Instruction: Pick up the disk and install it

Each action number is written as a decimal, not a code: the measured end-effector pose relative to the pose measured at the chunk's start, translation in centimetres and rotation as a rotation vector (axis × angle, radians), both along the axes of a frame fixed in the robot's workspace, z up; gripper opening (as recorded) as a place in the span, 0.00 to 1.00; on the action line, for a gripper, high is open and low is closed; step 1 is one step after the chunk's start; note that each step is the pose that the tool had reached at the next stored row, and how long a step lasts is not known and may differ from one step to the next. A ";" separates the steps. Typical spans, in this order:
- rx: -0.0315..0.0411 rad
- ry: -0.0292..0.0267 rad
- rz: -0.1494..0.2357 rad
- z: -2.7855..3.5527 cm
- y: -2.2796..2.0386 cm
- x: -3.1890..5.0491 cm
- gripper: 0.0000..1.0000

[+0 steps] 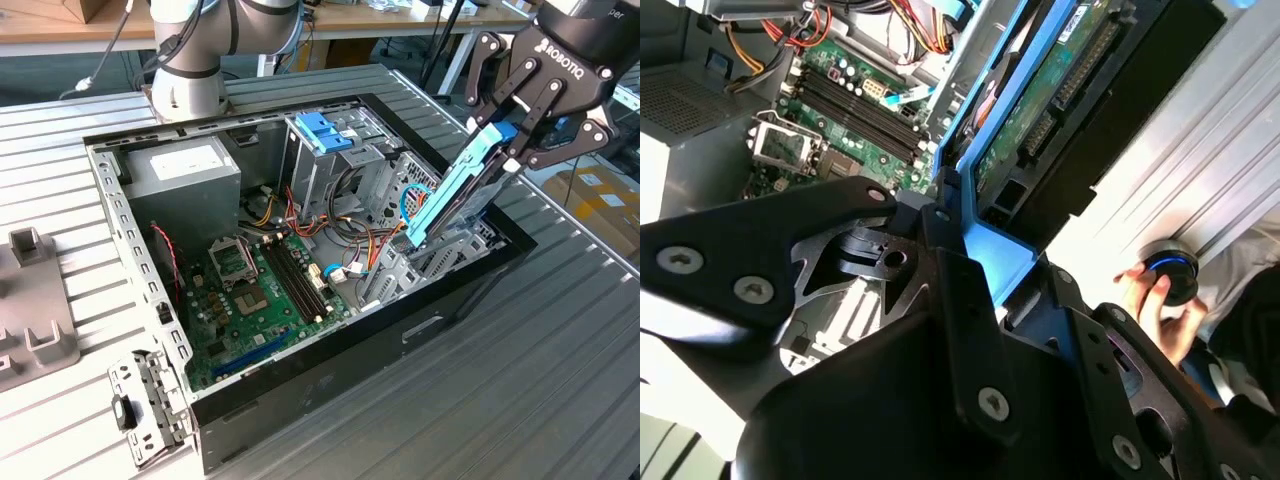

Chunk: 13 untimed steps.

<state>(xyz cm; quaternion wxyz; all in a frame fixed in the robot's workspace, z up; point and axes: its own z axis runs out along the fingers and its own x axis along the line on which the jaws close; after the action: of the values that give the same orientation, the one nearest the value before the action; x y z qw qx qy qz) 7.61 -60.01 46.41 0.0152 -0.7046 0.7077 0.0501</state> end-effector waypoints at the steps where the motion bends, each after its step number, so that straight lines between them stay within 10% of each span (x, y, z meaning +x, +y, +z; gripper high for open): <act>1: 0.0001 0.0000 0.000 -0.14 0.04 0.02 0.37; 13: 0.0003 0.0001 0.000 -1.04 0.65 0.09 0.37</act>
<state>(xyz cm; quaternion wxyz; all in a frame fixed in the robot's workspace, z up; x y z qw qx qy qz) 7.70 -59.36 45.37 0.0152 -0.7047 0.7076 0.0502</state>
